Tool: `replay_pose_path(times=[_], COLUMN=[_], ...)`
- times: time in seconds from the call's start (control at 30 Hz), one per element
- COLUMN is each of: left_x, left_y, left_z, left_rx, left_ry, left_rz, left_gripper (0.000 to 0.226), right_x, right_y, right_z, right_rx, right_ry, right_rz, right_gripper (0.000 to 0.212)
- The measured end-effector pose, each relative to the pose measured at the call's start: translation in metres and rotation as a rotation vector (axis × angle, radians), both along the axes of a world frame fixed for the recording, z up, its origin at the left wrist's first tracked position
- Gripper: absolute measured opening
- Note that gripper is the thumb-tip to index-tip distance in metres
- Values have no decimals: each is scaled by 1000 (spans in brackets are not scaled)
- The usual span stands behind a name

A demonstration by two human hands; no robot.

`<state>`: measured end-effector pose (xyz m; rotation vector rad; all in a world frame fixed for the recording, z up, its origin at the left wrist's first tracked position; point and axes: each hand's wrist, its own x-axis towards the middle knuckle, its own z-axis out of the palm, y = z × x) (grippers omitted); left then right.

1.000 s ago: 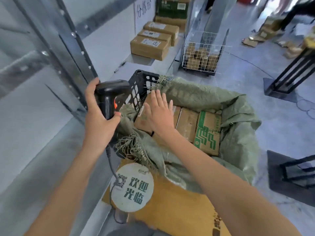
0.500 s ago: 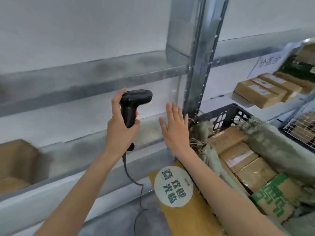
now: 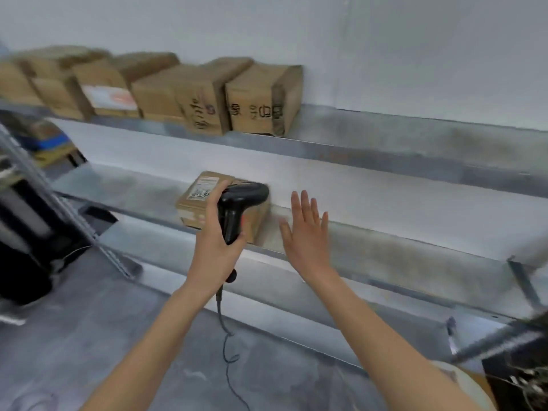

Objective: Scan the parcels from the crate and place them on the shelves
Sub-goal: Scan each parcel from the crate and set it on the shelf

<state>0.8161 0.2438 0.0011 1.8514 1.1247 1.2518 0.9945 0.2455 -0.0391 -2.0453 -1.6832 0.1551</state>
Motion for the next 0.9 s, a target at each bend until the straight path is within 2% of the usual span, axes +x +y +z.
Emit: replay_pose_path(times=[0.17, 0.33, 0.43, 0.6, 0.9], left_x=[-90, -166, -204, -245, -271], left_y=[27, 55, 71, 87, 124], left_z=[-12, -21, -29, -39, -61], left_rx=[-51, -51, -55, -87, -105], left_ry=[-6, -20, -23, -10, -34], left_rz=[138, 225, 240, 265, 349], left_gripper=[88, 101, 93, 86, 101], right_x=[-89, -170, -205, -232, -246], right_y=[49, 83, 100, 129, 193], right_z=[-7, -23, -40, -50, -69], right_rx=[-50, -63, -86, -116, -157], right_ry=[-4, 29, 54, 69, -19], right_rz=[92, 103, 89, 76, 126], right_gripper=[60, 58, 59, 62, 62])
